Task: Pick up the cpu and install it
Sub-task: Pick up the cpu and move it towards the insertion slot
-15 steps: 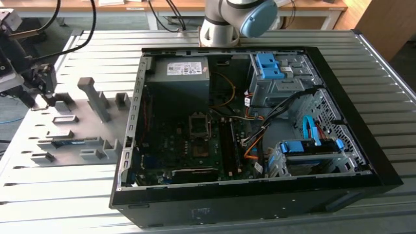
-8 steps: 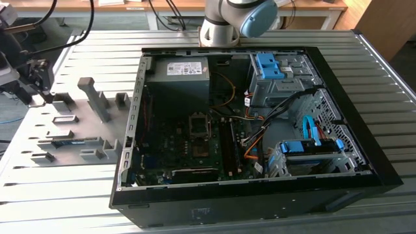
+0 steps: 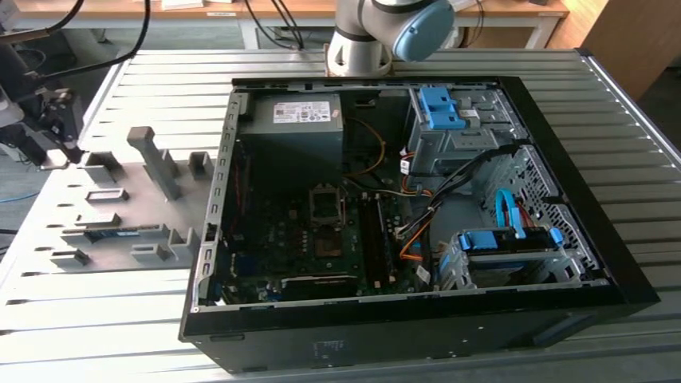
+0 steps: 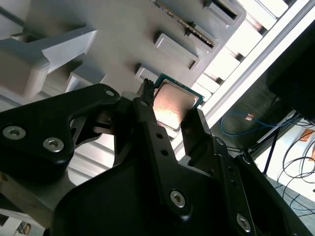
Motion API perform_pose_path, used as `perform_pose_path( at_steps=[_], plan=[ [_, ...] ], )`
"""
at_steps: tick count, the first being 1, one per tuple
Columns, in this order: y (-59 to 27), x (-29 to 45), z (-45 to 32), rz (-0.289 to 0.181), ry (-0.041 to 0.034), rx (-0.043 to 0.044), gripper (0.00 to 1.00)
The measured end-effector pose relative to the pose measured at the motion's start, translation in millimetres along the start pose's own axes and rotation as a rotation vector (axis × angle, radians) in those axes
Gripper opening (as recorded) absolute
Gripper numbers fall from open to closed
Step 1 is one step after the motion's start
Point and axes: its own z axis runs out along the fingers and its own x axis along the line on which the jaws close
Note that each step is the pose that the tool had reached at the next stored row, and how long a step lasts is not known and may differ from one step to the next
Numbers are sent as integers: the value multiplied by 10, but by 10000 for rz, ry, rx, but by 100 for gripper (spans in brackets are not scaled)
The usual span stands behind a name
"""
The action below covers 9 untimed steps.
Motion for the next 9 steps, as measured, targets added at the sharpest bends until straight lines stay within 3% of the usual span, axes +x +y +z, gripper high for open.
perform_pose_path(
  at_steps=[9],
  plan=[
    [-1, -2, -165, 0, 0, 0, 47]
  ],
)
